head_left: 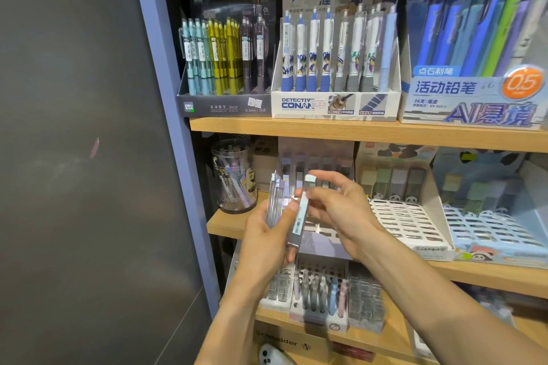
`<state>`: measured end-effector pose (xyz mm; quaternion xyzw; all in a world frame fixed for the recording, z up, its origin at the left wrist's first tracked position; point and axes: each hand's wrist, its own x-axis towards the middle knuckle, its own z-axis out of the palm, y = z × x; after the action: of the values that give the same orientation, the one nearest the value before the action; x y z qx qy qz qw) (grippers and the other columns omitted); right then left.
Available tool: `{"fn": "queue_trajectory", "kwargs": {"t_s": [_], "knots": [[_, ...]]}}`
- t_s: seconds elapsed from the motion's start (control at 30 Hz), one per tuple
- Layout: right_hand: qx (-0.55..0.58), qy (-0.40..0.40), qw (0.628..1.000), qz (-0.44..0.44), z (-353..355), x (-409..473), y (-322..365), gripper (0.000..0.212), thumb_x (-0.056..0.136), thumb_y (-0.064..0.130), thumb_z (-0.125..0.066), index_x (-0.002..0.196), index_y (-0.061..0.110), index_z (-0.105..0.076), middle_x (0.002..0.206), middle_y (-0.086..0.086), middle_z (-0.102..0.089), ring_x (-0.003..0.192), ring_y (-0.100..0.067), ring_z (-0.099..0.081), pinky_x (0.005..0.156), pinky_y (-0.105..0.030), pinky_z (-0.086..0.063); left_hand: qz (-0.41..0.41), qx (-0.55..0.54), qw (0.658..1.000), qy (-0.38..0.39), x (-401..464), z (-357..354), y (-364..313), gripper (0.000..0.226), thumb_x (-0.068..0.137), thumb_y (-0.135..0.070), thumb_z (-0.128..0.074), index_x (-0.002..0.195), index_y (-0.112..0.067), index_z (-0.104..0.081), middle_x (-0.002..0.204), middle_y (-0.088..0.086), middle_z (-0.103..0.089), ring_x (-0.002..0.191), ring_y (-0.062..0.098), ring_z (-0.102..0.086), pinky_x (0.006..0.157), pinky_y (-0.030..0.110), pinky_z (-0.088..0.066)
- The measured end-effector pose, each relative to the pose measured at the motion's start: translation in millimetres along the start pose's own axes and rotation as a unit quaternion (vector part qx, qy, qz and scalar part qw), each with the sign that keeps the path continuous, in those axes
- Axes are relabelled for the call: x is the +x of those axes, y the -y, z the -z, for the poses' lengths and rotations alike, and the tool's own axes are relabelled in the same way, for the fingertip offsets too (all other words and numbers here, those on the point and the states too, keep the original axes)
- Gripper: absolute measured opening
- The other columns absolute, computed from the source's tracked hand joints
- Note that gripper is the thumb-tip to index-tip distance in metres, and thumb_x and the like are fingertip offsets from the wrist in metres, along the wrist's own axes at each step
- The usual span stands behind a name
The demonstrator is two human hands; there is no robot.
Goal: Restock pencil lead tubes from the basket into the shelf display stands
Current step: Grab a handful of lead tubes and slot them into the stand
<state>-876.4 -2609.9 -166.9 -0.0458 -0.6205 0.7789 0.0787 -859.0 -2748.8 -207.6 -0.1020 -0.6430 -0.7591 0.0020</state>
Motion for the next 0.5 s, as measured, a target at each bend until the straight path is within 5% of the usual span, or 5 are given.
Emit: {"fn": "queue_trajectory", "kwargs": {"t_s": [0.23, 0.4, 0.5], "knots": [[-0.072, -0.015, 0.996, 0.045, 11.5, 6.8, 3.7, 0.046, 0.09, 0.0, -0.073, 0.13, 0.021, -0.065, 0.097, -0.004, -0.078, 0.098, -0.016, -0.074, 0.081, -0.025, -0.061, -0.017, 0.045, 0.995, -0.084, 10.2, 6.1, 10.7, 0.055, 0.102, -0.042, -0.061, 0.147, -0.015, -0.045, 0.087, 0.0, -0.07, 0.039, 0.013, -0.044, 0.038, 0.02, -0.034], [-0.093, -0.031, 0.991, 0.091, 16.0, 6.4, 2.3, 0.051, 0.089, 0.003, -0.076, 0.135, 0.018, -0.062, 0.093, -0.001, -0.078, 0.095, -0.013, -0.074, 0.081, -0.023, -0.059, -0.018, 0.048, 0.996, -0.076, 10.8, 2.5, 9.9, 0.045, 0.103, -0.041, -0.06, 0.139, -0.016, -0.051, 0.083, -0.002, -0.07, 0.039, 0.014, -0.044, 0.037, 0.02, -0.033], [-0.116, -0.105, 0.974, 0.166, 23.8, 9.0, 10.4, 0.07, 0.088, 0.011, -0.079, 0.148, 0.008, -0.044, 0.101, 0.0, -0.076, 0.098, -0.01, -0.071, 0.077, -0.019, -0.059, -0.021, 0.055, 0.995, -0.076, 9.8, 0.2, 8.8, 0.039, 0.103, -0.041, -0.059, 0.134, -0.018, -0.054, 0.085, -0.003, -0.072, 0.04, 0.015, -0.045, 0.037, 0.021, -0.034]]}}
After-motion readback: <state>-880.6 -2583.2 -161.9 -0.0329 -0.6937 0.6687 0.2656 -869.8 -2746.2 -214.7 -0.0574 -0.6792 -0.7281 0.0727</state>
